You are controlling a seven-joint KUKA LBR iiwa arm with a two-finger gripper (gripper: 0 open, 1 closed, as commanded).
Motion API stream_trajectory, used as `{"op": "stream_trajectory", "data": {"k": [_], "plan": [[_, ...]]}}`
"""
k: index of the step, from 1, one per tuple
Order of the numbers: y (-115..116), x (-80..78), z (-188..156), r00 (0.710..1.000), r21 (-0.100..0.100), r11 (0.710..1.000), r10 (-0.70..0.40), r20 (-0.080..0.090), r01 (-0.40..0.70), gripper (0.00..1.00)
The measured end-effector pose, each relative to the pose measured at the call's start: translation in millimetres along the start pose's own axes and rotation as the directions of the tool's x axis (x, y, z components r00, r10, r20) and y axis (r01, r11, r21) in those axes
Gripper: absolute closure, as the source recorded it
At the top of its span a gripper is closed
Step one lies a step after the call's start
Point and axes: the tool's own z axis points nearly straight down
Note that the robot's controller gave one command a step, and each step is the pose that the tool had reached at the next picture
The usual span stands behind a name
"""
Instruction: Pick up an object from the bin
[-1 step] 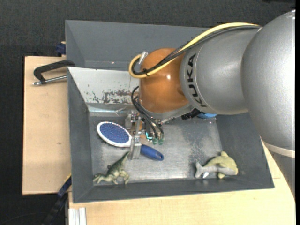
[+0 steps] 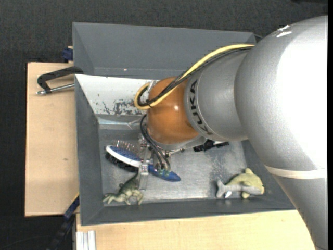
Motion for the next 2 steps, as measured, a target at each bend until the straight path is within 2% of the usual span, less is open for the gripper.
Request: {"op": "stream_trajectory", "data": {"k": [1, 2], "plan": [[-1.2, -1.7, -3.3, 1.0, 0.0, 1.0, 0.002, 0.003, -0.002, 1.0], [-2.6, -6.3, -154.9, 0.999, -0.005, 0.999, -0.042, 0.013, 0.042, 1.0]]}}
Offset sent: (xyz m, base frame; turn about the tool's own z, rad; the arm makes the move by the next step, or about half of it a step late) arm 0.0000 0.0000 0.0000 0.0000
